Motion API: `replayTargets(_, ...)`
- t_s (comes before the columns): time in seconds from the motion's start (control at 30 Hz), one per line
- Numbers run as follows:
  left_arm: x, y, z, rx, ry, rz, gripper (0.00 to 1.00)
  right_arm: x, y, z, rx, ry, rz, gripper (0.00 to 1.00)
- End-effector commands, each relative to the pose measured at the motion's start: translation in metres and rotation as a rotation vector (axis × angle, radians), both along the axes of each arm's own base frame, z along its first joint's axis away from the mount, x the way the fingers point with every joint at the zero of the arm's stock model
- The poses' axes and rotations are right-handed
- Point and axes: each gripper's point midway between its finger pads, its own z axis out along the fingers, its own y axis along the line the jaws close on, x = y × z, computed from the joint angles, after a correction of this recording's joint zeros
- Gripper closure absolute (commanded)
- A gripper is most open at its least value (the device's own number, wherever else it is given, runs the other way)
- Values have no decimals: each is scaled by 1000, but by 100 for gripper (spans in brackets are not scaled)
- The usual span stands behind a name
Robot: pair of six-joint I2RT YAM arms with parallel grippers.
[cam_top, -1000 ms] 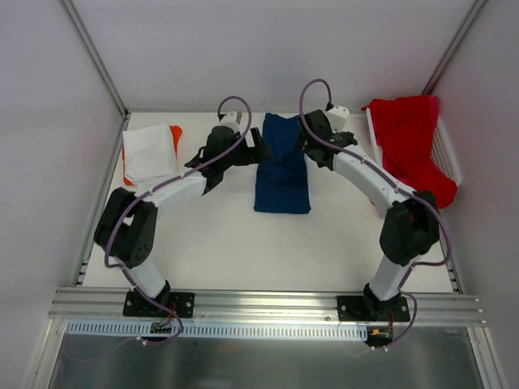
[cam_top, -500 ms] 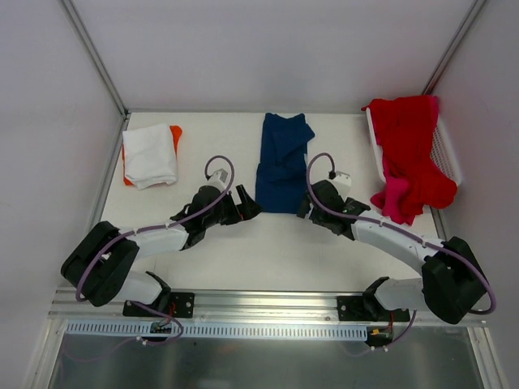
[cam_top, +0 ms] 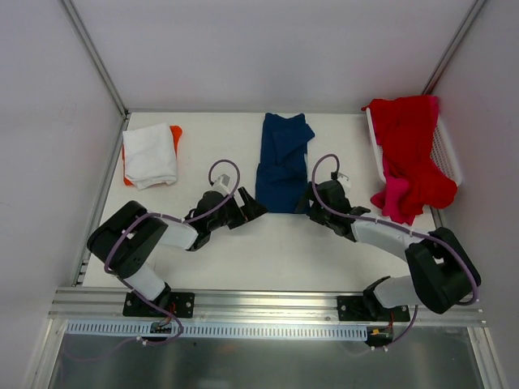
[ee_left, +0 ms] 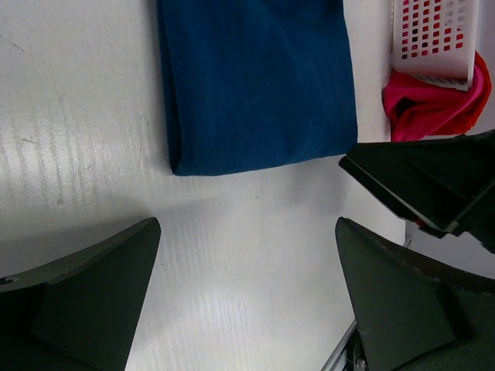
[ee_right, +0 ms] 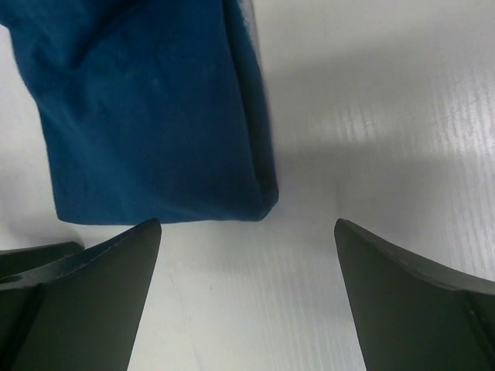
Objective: Fold and stack the t-shirts
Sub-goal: Fold the tshirt
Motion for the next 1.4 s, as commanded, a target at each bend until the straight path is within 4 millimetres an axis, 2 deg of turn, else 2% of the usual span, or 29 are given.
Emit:
replayTargets(0.0, 11, -11, 19, -76, -51, -4, 2, 13, 17, -3, 114, -15, 23, 1)
replayTargets(0.03, 12, -10, 17, -70, -50, 4, 2, 14, 15, -13, 117, 9, 11, 0)
replayTargets(0.27, 23, -11, 6, -37, -35, 33, 3, 25, 27, -45, 236, 72, 12, 2)
replayTargets(0.43, 29, -13, 0, -18, -24, 40, 4, 32, 27, -53, 245, 87, 2, 4)
replayTargets(0.63, 35, -14, -5, -17, -10, 65, 6, 31, 22, -54, 239, 91, -16, 14)
replayTargets(0.67, 35, -12, -7, -17, -7, 72, 9, 31, 21, -55, 240, 92, -21, 21)
replayTargets(0.73, 36, -12, -9, -17, -6, 78, 15, 28, 20, -57, 241, 99, -26, 27)
replayTargets(0.8, 37, -14, -11, -19, 0, 80, 22, 25, 18, -60, 237, 109, -27, 37)
replayTargets(0.83, 39, -14, -11, -21, 0, 82, 25, 24, 18, -62, 236, 114, -29, 65)
replayTargets(0.9, 39, -15, -14, -26, 9, 86, 32, 22, 17, -66, 233, 129, -33, 84)
replayTargets(0.93, 39, -16, -17, -27, 14, 84, 35, 22, 17, -66, 232, 132, -34, 97)
replayTargets(1.1, 40, -19, -19, -31, 24, 75, 48, 19, 17, -72, 226, 155, -40, 100)
replayTargets(1.13, 40, -19, -20, -28, 27, 75, 57, 18, 17, -72, 224, 157, -39, 100)
replayTargets(1.2, 40, -18, -21, -22, 28, 77, 65, 19, 17, -72, 225, 159, -43, 100)
replayTargets(1.23, 39, -18, -23, -14, 35, 79, 76, 19, 16, -71, 224, 160, -44, 99)
replayTargets(1.3, 40, -17, -25, -6, 37, 83, 88, 19, 16, -72, 220, 165, -44, 100)
replayTargets(1.33, 39, -16, -27, 3, 47, 85, 98, 18, 16, -73, 220, 169, -45, 99)
replayTargets(1.37, 39, -15, -28, 8, 50, 86, 100, 17, 17, -74, 221, 173, -42, 99)
